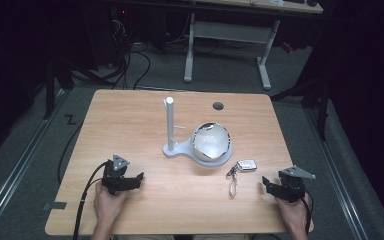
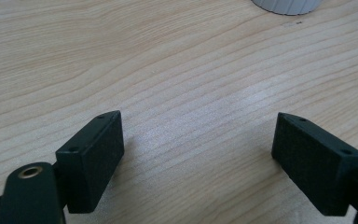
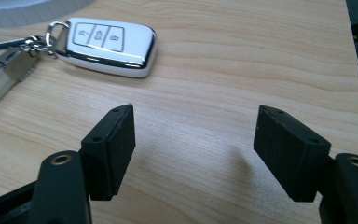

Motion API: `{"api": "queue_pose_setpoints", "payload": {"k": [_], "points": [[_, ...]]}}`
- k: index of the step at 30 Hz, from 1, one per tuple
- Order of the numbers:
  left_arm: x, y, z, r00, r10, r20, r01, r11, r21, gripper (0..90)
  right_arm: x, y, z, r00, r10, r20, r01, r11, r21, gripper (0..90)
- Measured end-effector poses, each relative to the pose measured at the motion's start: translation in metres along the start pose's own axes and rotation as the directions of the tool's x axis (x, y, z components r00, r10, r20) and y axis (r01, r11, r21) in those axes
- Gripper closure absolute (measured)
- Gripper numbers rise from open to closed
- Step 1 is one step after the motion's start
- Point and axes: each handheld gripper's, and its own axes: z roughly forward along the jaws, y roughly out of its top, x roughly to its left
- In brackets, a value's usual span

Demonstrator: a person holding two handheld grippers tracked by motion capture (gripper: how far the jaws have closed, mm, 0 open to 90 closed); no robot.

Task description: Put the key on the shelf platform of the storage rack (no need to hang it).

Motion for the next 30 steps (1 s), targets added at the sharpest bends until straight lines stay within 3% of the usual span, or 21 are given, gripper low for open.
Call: {"api": "queue_pose_setpoints", "payload": {"k": [12, 26, 30], "points": [[0.0, 0.0, -0.001, 1.0, -0.001, -0.002, 0.001, 1.0, 0.001, 17.6, 0.019, 0.014, -0.005, 0.9968, -0.059, -0.054, 0.058, 0.998, -0.029, 30.9], [0.0, 0.0, -0.001, 1.0, -0.001, -0.004, 0.001, 1.0, 0.0, 17.6, 0.041, 0.034, -0.001, 0.9854, -0.136, -0.103, 0.13, 0.99, -0.058, 28.8], [0.0, -0.001, -0.001, 1.0, -0.001, -0.004, 0.001, 1.0, 0.0, 17.6, 0.047, 0.038, 0.001, 0.9834, -0.138, -0.117, 0.132, 0.989, -0.059, 28.6]]}}
